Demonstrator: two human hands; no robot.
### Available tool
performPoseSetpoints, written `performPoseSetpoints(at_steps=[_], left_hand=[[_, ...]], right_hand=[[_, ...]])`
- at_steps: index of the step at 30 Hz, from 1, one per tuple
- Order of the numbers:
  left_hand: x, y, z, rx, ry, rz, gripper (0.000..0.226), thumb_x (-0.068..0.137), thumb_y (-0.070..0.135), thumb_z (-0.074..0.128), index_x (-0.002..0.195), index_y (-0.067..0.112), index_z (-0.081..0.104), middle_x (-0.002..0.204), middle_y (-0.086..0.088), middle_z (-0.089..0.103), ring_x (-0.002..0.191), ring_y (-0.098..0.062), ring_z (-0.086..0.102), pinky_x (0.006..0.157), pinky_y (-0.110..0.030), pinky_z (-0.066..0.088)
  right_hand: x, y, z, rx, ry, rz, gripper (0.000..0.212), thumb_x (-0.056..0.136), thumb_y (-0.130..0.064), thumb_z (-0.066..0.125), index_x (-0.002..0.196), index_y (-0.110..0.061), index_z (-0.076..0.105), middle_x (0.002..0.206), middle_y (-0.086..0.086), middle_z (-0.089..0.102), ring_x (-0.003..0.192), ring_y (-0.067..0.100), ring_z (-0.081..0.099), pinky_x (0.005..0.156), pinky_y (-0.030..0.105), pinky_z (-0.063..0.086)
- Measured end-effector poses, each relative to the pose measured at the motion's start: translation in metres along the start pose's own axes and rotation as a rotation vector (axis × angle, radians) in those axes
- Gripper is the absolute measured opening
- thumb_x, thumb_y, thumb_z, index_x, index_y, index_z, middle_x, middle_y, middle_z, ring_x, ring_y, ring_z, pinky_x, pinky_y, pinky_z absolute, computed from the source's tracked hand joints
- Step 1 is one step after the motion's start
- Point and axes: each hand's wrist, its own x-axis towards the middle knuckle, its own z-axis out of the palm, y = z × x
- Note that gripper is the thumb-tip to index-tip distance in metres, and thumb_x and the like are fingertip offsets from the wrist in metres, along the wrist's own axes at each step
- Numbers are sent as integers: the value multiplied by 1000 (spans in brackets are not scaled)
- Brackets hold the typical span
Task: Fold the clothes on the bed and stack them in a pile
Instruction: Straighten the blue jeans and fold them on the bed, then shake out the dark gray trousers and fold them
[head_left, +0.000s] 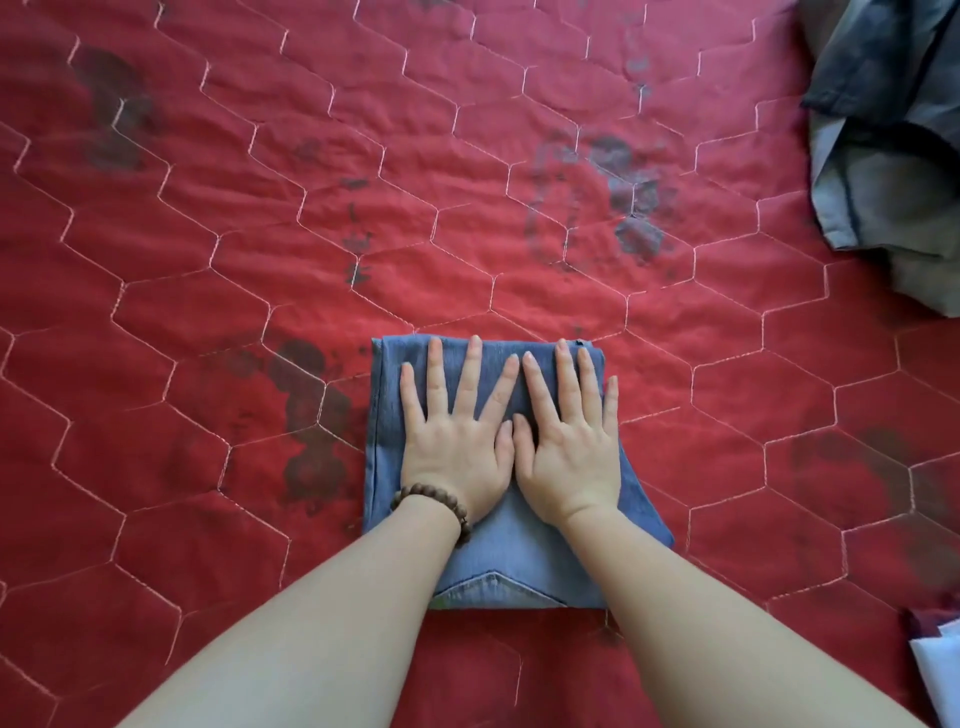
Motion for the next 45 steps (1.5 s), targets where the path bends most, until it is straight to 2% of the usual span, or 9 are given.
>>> performPoseSetpoints(at_steps=[8,13,16,19,24,29,36,41,45], left_hand=[[2,-1,5,-14,21,12,61,91,46,30,149,30,25,159,-9,20,145,-41,10,113,-65,4],[3,2,-5,27,-78,-24,62,89,48,25,148,31,28,159,-6,20,146,-39,8,114,-63,4],[8,20,-24,-36,-124,-139,67,87,50,23,150,28,26,160,-4,15,147,-34,-2,115,-59,-7],[26,71,-42,-210,-78,-72,68,85,47,34,145,15,38,158,-12,22,148,-30,3,118,-51,-7],[83,180,-46,-311,-5,35,73,88,49,42,152,21,19,161,-9,5,148,-26,-6,119,-47,-6],[129,245,-9,-199,-57,-32,83,86,67,24,152,30,-8,160,-5,-17,146,-29,-17,116,-56,-4],[134,261,27,-50,-102,-82,84,82,78,7,152,34,0,162,-8,-2,147,-34,-9,111,-66,-5],[135,262,25,-69,-97,-67,81,84,74,19,152,31,15,160,-10,11,147,-35,2,111,-67,4],[136,260,28,-81,-70,-54,79,84,72,24,151,29,21,159,-12,17,147,-37,9,110,-69,8]], right_hand=[[3,3,2,42,-27,22,63,90,-44,34,150,-29,20,156,13,25,147,28,10,118,50,7],[8,3,-11,156,-197,17,61,94,-46,29,151,-37,8,161,3,7,148,19,-11,119,45,-6],[14,19,-36,448,-265,20,54,100,-35,37,151,-36,18,161,-3,6,147,11,-9,120,43,-5],[9,62,-67,518,-104,104,50,100,-29,41,149,-29,30,160,0,15,147,12,5,120,36,-3],[1,170,-117,354,31,243,51,96,-27,50,145,-22,38,158,6,19,147,17,11,121,37,1],[18,276,-152,134,185,355,61,89,-37,59,144,-22,37,158,10,16,147,24,9,120,48,4],[98,358,-168,-200,194,263,109,69,-67,66,151,-41,-2,159,6,-17,147,28,-11,112,65,2],[171,376,-160,-89,-58,408,134,56,-61,80,141,-53,-24,152,-1,-38,144,36,-21,104,75,17],[193,387,-139,116,-253,481,108,76,-37,78,146,-53,-2,160,-1,-13,145,39,-9,112,61,22]])
